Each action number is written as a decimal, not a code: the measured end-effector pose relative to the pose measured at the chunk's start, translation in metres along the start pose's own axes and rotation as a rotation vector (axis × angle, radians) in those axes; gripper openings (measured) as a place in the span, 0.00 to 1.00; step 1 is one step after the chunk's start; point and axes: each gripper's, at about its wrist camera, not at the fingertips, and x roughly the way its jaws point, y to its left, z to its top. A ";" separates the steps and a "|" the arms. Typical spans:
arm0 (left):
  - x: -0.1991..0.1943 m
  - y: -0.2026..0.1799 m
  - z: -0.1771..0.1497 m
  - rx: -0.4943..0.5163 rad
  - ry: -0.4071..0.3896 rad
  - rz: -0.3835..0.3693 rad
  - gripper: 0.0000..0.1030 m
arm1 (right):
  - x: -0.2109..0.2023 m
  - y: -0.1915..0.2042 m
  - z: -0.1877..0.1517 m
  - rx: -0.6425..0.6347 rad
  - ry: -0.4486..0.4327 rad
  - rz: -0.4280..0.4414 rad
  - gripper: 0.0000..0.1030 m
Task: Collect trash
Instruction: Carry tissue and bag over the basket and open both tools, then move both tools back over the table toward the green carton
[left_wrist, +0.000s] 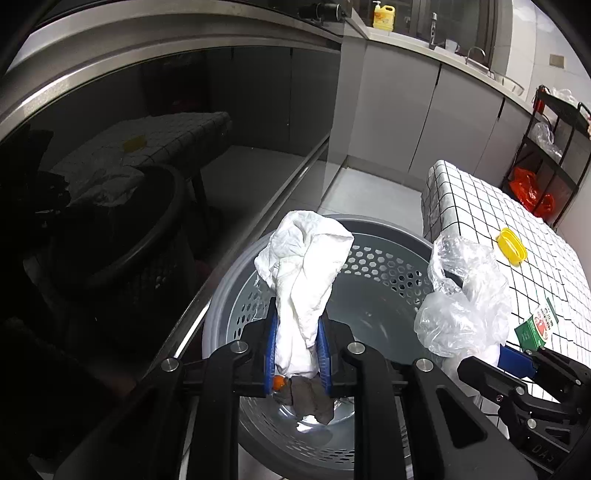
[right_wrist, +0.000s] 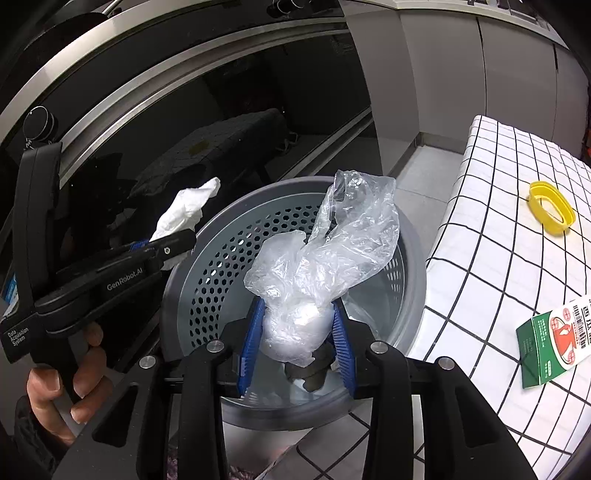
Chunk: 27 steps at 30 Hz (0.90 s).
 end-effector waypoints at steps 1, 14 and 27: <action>0.000 0.000 0.001 -0.002 0.000 -0.001 0.23 | 0.000 0.000 0.000 -0.002 -0.001 0.000 0.38; -0.007 -0.002 0.003 -0.013 -0.035 0.016 0.56 | -0.018 -0.009 -0.005 0.044 -0.051 -0.008 0.59; -0.026 -0.023 -0.004 -0.010 -0.059 0.017 0.61 | -0.067 -0.041 -0.029 0.070 -0.059 -0.084 0.59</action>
